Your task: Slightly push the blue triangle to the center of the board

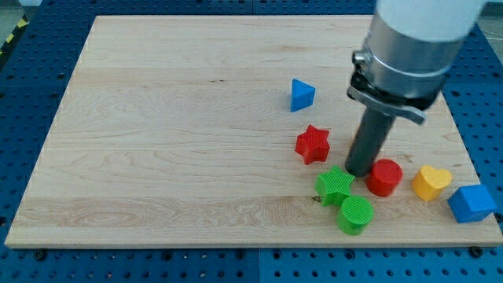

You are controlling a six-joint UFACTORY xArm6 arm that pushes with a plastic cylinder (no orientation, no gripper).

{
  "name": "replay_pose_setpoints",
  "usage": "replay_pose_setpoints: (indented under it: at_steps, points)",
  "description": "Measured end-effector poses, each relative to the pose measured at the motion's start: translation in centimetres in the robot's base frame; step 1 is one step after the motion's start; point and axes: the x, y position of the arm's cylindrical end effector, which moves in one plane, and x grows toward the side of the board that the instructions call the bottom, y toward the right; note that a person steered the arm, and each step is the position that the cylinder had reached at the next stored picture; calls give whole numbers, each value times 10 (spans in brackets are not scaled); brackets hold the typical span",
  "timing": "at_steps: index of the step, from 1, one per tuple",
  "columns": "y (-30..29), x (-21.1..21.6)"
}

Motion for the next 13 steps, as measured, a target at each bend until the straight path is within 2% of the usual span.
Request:
replay_pose_setpoints:
  at_steps: [3,4,5,8,10,13]
  points:
    - [9,9]
    - [41,12]
    - [48,12]
    - [53,27]
    - [41,10]
    - [40,-50]
